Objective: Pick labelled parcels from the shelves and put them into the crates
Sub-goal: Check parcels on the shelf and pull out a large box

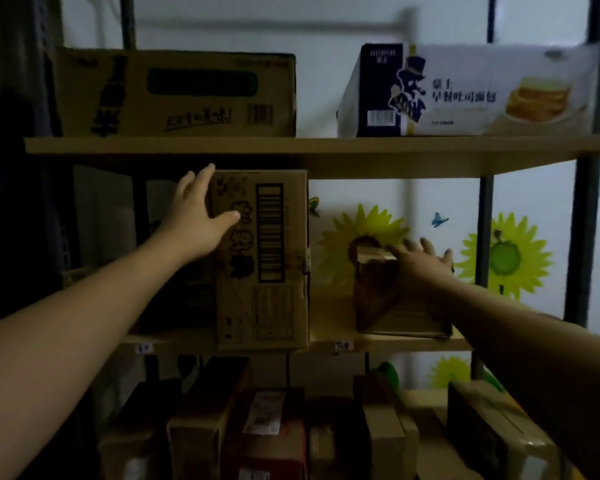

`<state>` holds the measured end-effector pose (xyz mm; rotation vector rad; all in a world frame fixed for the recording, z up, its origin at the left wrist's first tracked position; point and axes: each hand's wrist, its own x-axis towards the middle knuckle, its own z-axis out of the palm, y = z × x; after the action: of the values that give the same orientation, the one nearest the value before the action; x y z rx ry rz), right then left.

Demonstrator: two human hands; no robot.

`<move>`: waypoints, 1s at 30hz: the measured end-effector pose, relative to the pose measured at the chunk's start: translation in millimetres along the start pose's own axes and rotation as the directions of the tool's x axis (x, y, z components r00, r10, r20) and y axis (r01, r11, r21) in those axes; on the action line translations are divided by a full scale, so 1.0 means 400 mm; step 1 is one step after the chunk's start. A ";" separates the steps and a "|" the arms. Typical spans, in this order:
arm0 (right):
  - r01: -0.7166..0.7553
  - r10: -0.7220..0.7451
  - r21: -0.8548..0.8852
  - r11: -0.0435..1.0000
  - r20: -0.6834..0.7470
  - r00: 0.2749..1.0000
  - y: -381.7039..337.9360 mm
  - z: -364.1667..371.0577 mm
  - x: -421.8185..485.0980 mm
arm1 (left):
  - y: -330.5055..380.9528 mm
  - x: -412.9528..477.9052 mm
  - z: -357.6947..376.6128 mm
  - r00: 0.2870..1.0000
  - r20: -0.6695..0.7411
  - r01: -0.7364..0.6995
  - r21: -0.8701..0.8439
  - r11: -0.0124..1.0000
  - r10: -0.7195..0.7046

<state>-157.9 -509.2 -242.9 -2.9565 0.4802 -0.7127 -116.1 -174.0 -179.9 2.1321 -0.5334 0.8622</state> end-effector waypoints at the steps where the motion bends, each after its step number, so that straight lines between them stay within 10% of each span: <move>1: 0.033 -0.023 0.112 0.993 -0.087 0.996 -0.043 -0.025 -0.008 | 0.004 0.012 0.002 1.000 0.011 -0.005 -0.023 1.000 0.005; 6: 0.331 -0.151 0.598 0.730 -0.332 0.931 -0.322 -0.184 -0.018 | 0.013 0.092 0.002 0.995 0.090 0.049 -0.111 0.993 -0.039; 11: 0.298 -0.241 0.452 0.841 -0.180 0.954 -0.432 -0.216 0.015 | 0.010 0.105 0.002 0.975 0.201 0.127 -0.172 0.977 -0.091; 30: 0.387 -0.133 0.517 0.763 -0.461 0.878 -0.419 -0.209 -0.140 | 0.056 -0.047 -0.069 0.996 0.067 -0.035 -0.263 0.964 0.054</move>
<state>-195.5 -331.4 -170.6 -2.2838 -0.1608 -1.2427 -153.8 -164.7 -169.2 1.9212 -0.6963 0.6973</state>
